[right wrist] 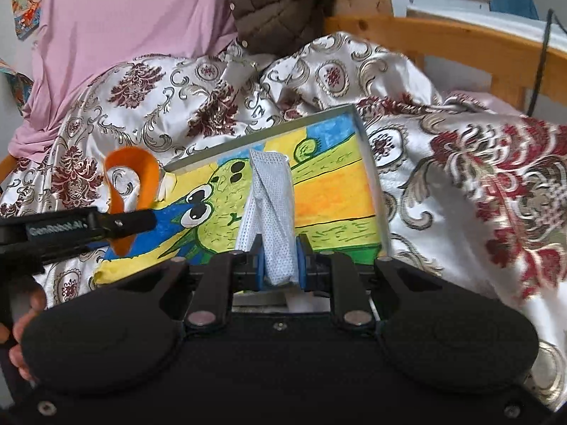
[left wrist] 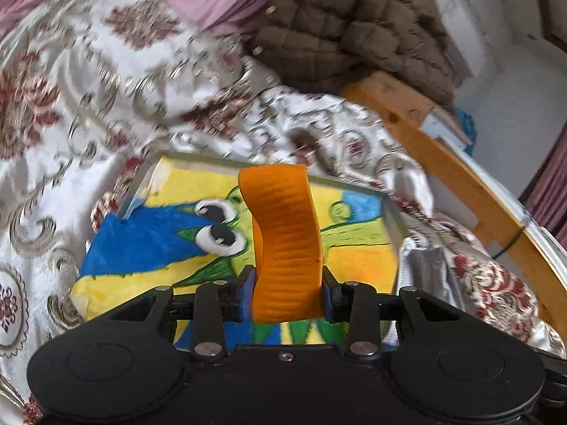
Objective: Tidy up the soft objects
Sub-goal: 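Carry strap and mask into the painted tin tray and open both tools, then lift both tools away from the tin tray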
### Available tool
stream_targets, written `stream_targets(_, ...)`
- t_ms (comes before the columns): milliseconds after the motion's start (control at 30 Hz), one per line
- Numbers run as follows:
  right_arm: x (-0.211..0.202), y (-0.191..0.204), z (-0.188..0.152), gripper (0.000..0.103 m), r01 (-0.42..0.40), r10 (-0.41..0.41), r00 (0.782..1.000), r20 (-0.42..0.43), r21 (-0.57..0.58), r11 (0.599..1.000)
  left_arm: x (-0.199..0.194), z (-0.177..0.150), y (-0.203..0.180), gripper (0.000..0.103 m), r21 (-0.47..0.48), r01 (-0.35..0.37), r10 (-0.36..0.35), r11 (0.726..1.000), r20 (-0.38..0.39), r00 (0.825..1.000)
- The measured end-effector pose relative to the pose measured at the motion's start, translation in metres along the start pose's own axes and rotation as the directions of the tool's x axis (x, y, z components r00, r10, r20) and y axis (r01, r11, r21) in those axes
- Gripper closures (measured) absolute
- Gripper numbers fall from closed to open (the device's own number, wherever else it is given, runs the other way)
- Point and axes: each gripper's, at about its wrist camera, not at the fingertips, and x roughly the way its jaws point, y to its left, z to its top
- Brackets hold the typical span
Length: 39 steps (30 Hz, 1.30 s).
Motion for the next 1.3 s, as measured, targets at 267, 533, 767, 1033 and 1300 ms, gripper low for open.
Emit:
stream_targets(267, 0.038, 0.034, -0.012, 0.091, 0.057, -0.060, 0.994, -0.089, -0.032, 0.998, 0.030, -0.006, 0.020, 0.063, -0.032, -0.046, 0.042, 0.998, -0.122, 0.992)
stream_targets(533, 0.036, 0.047, -0.024, 0.078, 0.076, -0.081, 0.993, -0.086, -0.058, 0.995, 0.034, -0.009, 0.019, 0.056, -0.019, -0.068, 0.065, 0.997, -0.150, 0.987)
stream_targets(767, -0.006, 0.039, -0.022, 0.053, 0.070, -0.071, 0.997, -0.038, -0.040, 0.997, 0.011, -0.004, 0.014, 0.034, -0.043, -0.060, 0.055, 0.997, -0.120, 0.991)
stream_targets(1033, -0.078, 0.042, -0.013, 0.011, 0.047, -0.042, 0.989, 0.140, -0.030, 0.998, -0.064, 0.004, 0.002, 0.007, -0.023, -0.100, 0.101, 0.995, 0.065, 0.993)
stream_targets(1300, -0.152, 0.038, -0.022, 0.000, -0.032, 0.028, 0.965, 0.260, 0.011, 0.999, -0.150, -0.012, -0.019, 0.001, 0.031, -0.100, 0.088, 0.994, 0.263, 0.961)
